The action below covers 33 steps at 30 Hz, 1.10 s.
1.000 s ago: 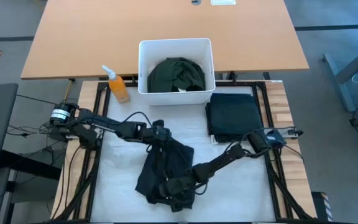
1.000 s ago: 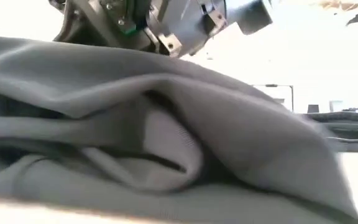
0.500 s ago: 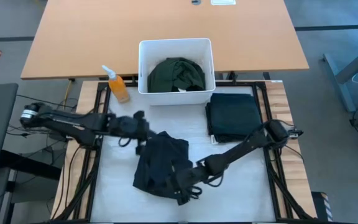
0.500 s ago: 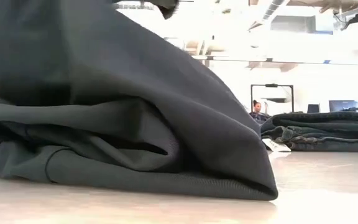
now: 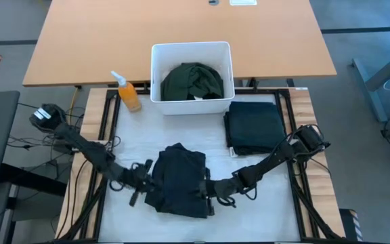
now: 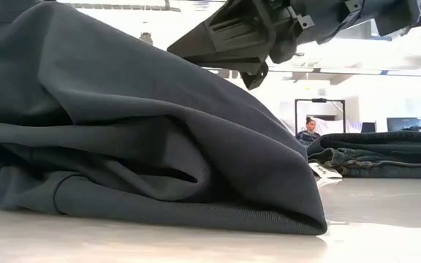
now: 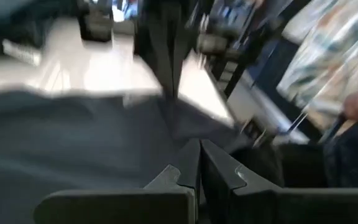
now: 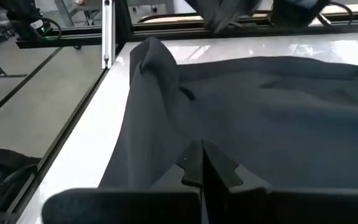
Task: Fold laundry
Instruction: Fold the black shorts from the white laundry organizer
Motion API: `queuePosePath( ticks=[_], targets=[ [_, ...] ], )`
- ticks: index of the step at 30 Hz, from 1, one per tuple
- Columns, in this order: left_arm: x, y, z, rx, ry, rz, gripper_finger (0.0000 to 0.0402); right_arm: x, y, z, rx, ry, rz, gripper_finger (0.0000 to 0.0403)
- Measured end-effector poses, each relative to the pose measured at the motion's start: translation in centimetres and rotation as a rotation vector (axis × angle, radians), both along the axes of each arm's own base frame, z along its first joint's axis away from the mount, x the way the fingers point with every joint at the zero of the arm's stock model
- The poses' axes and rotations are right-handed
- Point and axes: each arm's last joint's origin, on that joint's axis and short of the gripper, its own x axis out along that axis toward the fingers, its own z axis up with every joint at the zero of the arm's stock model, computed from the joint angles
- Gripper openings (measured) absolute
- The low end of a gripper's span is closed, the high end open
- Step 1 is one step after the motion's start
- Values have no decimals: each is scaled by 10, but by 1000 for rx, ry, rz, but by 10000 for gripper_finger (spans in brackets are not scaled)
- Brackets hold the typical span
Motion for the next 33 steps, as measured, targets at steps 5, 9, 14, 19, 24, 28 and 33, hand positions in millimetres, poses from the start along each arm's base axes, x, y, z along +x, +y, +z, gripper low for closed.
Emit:
queuePosePath(
  ticks=[5, 9, 14, 19, 24, 28, 33],
  targets=[
    [15, -28, -26, 15, 158, -31, 0, 0, 0, 0, -4, 3, 1, 20],
    [17, -37, -57, -2, 432, -57, 0, -1, 1, -1, -8, 13, 4, 20],
    [11, -36, -72, 11, 581, 26, 0, -3, 5, -2, -7, 15, 16, 20],
    [9, -31, -67, 32, 567, 72, 0, -6, 8, -5, 0, 48, 1, 20],
    [5, -29, -52, 16, 510, 86, 0, -3, 4, -3, 5, 21, -38, 20],
    [7, -30, -52, -14, 462, 182, 0, -4, 7, -1, 2, 1, -13, 20],
    [24, -39, -72, -66, 383, 254, 0, -4, 21, -11, -14, -2, 40, 20]
  ],
)
